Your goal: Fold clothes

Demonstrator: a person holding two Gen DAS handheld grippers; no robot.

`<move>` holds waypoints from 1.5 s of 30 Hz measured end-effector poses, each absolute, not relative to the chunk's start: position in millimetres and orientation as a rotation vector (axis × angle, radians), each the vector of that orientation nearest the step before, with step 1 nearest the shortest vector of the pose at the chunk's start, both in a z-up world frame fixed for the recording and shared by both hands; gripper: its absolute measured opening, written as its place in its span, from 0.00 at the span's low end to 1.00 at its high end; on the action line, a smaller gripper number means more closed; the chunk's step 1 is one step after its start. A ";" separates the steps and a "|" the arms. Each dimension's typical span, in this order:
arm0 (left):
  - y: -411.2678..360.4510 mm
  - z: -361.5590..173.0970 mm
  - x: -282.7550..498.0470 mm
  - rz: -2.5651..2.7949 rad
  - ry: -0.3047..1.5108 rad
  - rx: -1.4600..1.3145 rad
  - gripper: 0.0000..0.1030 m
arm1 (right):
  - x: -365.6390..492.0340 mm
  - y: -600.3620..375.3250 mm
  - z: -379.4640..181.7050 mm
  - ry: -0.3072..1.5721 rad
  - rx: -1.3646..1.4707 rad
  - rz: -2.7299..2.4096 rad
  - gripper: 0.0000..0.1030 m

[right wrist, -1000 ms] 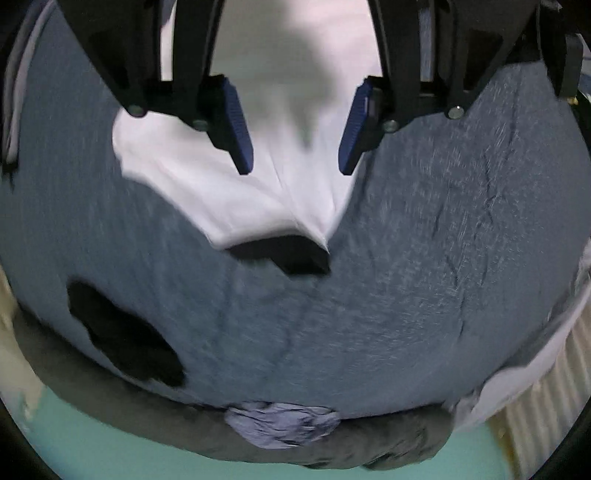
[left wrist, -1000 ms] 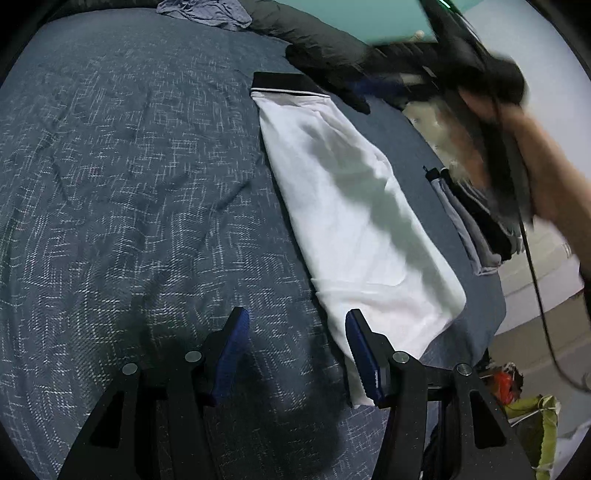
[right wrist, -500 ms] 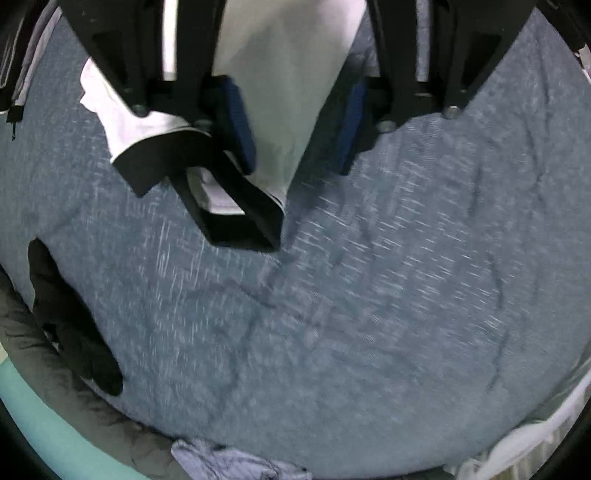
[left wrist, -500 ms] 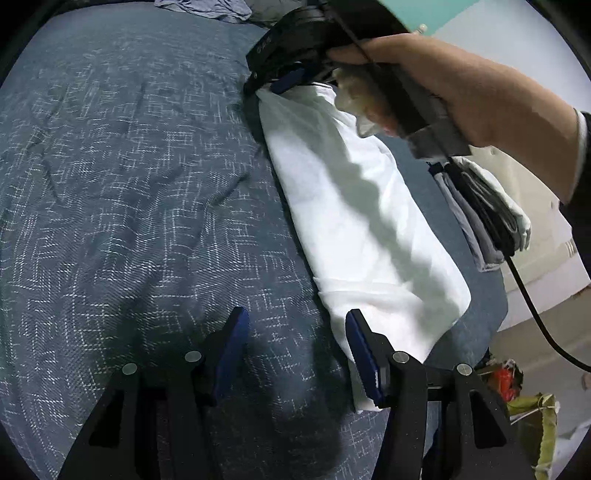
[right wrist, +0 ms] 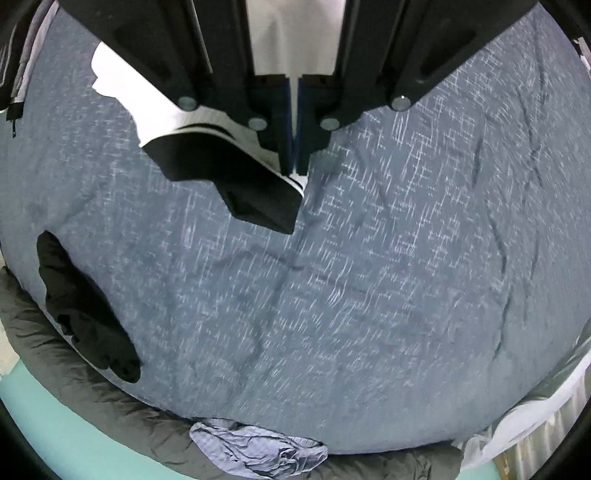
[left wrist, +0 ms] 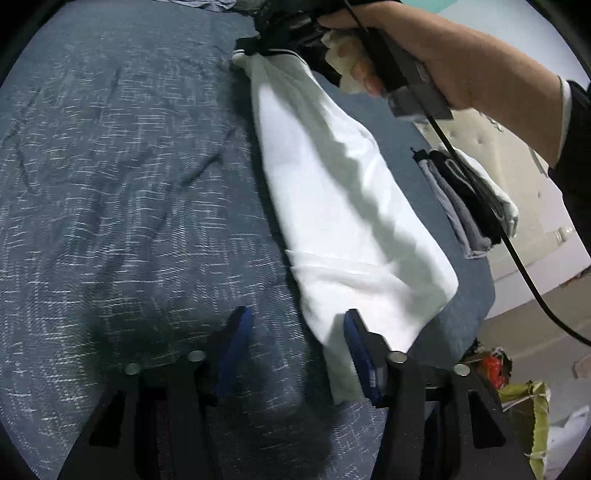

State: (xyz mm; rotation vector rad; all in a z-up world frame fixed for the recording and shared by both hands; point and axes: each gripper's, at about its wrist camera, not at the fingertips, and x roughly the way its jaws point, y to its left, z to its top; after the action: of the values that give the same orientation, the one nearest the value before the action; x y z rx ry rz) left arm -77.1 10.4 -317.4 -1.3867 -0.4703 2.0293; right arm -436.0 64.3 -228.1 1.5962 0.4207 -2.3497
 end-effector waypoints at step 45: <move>-16.6 -307.2 -85.2 2.082 -0.519 -1.350 0.17 | -442.0 110.0 -163.9 0.185 1.484 -2.315 0.59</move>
State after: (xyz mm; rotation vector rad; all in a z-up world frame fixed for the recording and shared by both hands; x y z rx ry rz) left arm -85.2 -16.6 -307.2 -1.3501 -0.5188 2.0816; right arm -442.0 110.0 -163.9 1.4840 0.1848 -2.3147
